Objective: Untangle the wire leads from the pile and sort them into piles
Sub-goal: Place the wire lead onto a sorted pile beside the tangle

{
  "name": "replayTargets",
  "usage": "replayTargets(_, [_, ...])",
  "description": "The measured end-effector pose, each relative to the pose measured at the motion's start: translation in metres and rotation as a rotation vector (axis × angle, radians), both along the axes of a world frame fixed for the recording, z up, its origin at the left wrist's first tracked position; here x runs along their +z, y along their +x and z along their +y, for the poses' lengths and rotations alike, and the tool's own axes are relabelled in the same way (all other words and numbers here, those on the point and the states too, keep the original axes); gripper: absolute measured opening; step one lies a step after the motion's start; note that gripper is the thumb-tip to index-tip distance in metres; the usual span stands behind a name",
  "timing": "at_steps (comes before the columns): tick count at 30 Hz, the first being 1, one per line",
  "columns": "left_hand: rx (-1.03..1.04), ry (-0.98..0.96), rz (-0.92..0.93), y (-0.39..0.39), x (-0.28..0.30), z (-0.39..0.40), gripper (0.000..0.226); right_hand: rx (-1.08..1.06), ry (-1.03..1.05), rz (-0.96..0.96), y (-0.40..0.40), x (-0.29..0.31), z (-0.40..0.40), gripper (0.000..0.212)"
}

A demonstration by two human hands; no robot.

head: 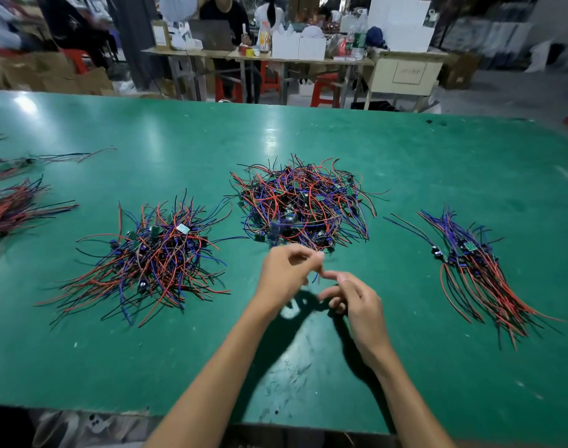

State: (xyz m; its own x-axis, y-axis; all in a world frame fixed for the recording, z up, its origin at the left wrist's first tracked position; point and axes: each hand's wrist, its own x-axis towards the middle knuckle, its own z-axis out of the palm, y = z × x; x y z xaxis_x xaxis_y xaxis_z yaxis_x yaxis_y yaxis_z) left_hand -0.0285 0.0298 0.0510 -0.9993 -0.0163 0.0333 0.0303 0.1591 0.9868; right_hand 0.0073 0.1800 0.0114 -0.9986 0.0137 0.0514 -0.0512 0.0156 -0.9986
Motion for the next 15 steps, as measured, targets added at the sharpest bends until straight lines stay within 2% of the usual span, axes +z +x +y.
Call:
replayTargets(2, [-0.131, 0.082, -0.02, 0.017, -0.004, 0.008, 0.009, -0.046, 0.024, 0.016, -0.002, -0.001, -0.002, 0.034])
replayTargets(5, [-0.279, 0.042, -0.068, 0.031, -0.013, 0.012, 0.008, -0.032, -0.052, -0.038, -0.002, 0.002, 0.0, 0.043])
replayTargets(6, [-0.313, 0.006, -0.094, 0.034, -0.015, 0.011, 0.008, -0.016, -0.093, -0.054, -0.001, 0.003, 0.001, 0.042])
replayTargets(8, [-0.353, -0.081, -0.136, 0.035, -0.019, 0.005, 0.011, 0.0, -0.127, -0.029, 0.001, 0.005, 0.001, 0.026])
replayTargets(11, [-0.302, -0.092, -0.153, 0.034, -0.02, -0.002, 0.017, -0.008, -0.071, 0.042, 0.004, 0.004, 0.0, 0.013])
replayTargets(15, [-0.117, 0.181, -0.222, 0.031, -0.015, 0.003, 0.033, -0.029, -0.021, 0.106, 0.004, 0.001, 0.005, 0.016])
